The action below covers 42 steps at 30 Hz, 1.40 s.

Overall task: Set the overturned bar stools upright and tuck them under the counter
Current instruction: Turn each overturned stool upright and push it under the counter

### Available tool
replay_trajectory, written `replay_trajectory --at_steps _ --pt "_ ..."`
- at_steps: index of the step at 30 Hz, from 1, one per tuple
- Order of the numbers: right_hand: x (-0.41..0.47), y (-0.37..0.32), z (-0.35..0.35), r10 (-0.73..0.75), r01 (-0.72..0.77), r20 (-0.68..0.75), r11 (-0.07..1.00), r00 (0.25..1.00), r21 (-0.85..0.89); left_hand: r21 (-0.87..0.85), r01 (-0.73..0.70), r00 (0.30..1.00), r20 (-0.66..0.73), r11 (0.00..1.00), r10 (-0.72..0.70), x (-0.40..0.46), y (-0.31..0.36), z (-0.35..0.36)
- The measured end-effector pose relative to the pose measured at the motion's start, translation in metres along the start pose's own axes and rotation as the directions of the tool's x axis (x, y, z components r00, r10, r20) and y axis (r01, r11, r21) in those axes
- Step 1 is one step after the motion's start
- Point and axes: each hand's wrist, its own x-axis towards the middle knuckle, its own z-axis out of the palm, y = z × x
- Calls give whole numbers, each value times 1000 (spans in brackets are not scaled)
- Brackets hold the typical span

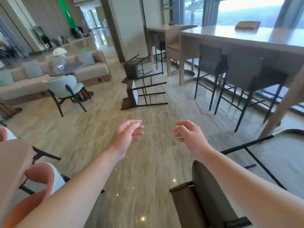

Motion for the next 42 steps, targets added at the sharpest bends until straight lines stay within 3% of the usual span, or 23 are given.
replay_trajectory --at_steps 9,15,20,27,33,42 --pt "47 12 -21 38 -50 -286 998 957 -35 -3 -42 928 371 999 40 129 -6 55" --pt "91 26 14 92 -107 -501 994 861 0 -25 31 827 562 999 -12 219 -27 58" --pt "128 30 62 128 -190 -583 981 803 -46 -13 68 746 665 998 -42 283 -48 37" --pt "149 38 111 189 -273 -635 961 749 -36 -48 197 643 760 979 -92 334 -74 11" --pt "149 47 122 197 -296 -662 954 723 -39 -30 187 605 791 982 -91 335 -96 10" --pt "137 84 109 266 -341 -596 940 758 -14 36 185 625 767 982 -145 300 -128 26"
